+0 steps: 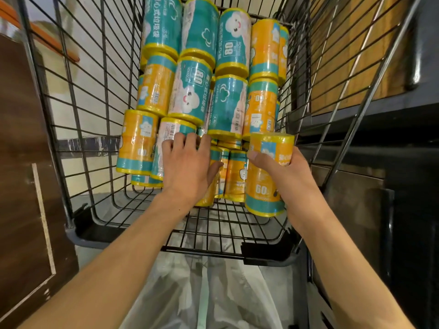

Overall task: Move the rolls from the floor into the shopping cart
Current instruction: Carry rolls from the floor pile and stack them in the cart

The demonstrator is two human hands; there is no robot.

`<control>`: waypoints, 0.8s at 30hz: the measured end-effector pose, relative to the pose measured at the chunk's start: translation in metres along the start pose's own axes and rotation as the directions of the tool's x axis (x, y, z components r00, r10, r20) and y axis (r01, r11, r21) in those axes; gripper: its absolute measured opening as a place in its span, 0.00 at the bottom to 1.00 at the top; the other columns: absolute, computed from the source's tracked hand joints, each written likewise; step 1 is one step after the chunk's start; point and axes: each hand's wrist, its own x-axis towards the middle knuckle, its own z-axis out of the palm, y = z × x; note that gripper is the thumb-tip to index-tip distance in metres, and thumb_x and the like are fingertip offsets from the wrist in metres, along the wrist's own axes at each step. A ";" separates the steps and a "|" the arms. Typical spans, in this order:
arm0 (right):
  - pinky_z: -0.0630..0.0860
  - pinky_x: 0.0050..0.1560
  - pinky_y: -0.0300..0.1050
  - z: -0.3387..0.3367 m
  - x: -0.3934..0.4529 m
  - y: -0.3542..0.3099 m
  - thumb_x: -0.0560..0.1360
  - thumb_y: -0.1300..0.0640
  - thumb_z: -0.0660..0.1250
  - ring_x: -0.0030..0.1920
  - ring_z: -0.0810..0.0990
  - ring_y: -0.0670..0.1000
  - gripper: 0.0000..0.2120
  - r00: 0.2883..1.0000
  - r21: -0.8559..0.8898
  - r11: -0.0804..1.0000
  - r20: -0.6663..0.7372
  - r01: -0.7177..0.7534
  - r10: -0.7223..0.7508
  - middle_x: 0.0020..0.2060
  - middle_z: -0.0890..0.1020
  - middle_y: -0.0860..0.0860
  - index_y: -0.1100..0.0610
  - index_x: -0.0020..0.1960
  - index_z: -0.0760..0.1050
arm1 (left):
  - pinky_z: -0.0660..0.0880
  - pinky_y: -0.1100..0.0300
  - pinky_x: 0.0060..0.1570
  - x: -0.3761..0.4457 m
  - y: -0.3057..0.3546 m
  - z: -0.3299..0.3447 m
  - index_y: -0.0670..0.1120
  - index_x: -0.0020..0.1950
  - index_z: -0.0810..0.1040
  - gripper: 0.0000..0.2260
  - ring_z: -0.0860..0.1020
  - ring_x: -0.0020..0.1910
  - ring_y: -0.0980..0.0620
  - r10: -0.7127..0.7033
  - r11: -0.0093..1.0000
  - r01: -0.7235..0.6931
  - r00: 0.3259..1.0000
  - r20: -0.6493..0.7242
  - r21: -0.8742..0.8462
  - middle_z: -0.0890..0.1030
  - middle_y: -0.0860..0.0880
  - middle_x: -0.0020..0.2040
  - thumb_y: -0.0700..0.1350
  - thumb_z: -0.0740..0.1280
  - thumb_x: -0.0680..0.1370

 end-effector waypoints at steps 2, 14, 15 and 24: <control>0.82 0.45 0.45 0.003 0.001 0.003 0.71 0.51 0.79 0.48 0.87 0.46 0.24 1.000 -0.004 1.000 -0.014 -0.014 0.014 0.51 0.86 0.45 0.48 0.63 0.74 | 0.68 0.46 0.49 0.004 -0.005 -0.005 0.44 0.59 0.78 0.23 0.75 0.52 0.39 0.006 1.000 -0.006 1.000 0.008 -0.009 0.80 0.42 0.52 0.59 0.72 0.74; 0.75 0.65 0.56 0.036 0.030 0.055 0.68 0.40 0.76 0.65 0.76 0.56 0.38 0.979 -0.281 0.947 -0.168 -0.157 0.113 0.65 0.76 0.53 0.55 0.69 0.63 | 0.65 0.43 0.59 -0.005 -0.041 -0.005 0.44 0.59 0.80 0.15 0.74 0.57 0.40 0.330 0.939 -0.334 0.942 0.056 0.084 0.80 0.44 0.56 0.47 0.71 0.74; 0.75 0.63 0.53 0.038 0.031 0.056 0.70 0.43 0.75 0.64 0.76 0.56 0.33 0.982 -0.312 0.940 -0.170 -0.137 0.086 0.64 0.77 0.53 0.54 0.67 0.64 | 0.65 0.43 0.60 -0.006 -0.042 -0.006 0.44 0.59 0.80 0.15 0.74 0.58 0.40 0.340 0.935 -0.344 0.938 0.060 0.089 0.80 0.44 0.57 0.48 0.71 0.74; 0.71 0.61 0.51 0.032 0.005 0.037 0.78 0.53 0.69 0.64 0.73 0.60 0.19 0.953 -0.755 0.611 0.060 0.238 -0.296 0.62 0.75 0.58 0.58 0.66 0.71 | 0.67 0.39 0.68 -0.021 -0.039 -0.031 0.45 0.62 0.79 0.19 0.75 0.64 0.39 0.349 0.923 -0.372 0.917 0.196 0.096 0.81 0.44 0.59 0.49 0.71 0.73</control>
